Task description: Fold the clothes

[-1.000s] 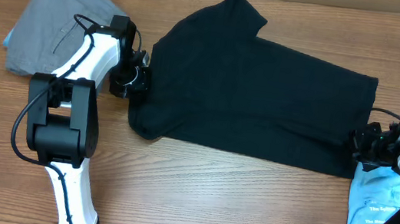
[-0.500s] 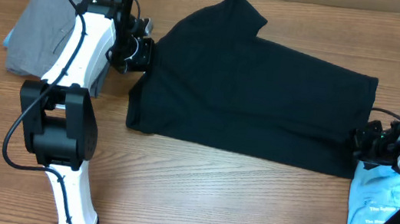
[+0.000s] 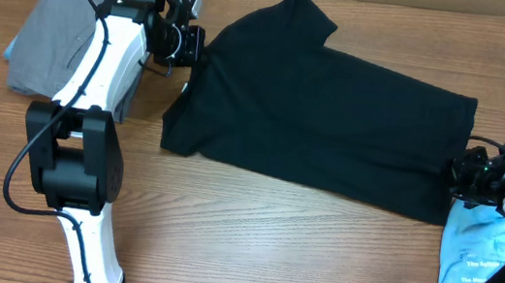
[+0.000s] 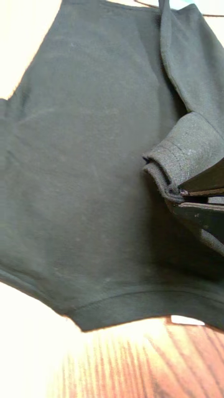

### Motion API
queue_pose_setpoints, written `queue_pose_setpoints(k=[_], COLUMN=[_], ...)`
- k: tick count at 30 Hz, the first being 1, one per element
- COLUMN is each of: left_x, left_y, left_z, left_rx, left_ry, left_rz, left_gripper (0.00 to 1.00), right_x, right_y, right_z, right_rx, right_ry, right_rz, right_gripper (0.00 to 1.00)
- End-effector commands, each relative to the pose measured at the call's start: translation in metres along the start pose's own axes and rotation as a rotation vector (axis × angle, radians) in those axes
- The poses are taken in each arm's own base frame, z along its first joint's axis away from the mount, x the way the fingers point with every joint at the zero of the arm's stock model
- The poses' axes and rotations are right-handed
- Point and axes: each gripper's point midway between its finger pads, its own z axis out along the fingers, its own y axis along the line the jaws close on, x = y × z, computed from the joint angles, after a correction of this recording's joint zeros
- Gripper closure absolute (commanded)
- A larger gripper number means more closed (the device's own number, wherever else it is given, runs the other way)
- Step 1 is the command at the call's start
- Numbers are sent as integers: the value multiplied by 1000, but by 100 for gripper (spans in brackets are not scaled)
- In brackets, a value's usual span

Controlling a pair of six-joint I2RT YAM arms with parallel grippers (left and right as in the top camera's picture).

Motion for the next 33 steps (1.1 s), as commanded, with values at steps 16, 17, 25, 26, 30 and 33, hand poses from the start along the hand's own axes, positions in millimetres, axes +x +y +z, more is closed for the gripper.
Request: queue_pose_setpoints(k=[16, 17, 25, 26, 30, 33], left_x=[46, 57, 121, 127, 145, 161], left_y=[25, 27, 45, 46, 48, 51], left_z=[-26, -29, -46, -44, -34, -27], left_rx=[-157, -159, -261, -257, -226, -213], left_ry=[181, 230, 490, 508, 550, 590], left_rz=[2, 12, -2, -4, -14, 3], left_gripper=[51, 52, 53, 53, 52, 52], right_x=[-11, -11, 17, 22, 29, 33], right_y=[-12, -16, -47, -50, -64, -68], right_z=[-17, -18, -30, -31, -31, -29], right_rx=[-2, -2, 39, 50, 123, 135], right_ry=[-14, -4, 143, 160, 175, 183], right_rz=[60, 79, 127, 115, 116, 121], right_gripper=[42, 41, 39, 37, 30, 28])
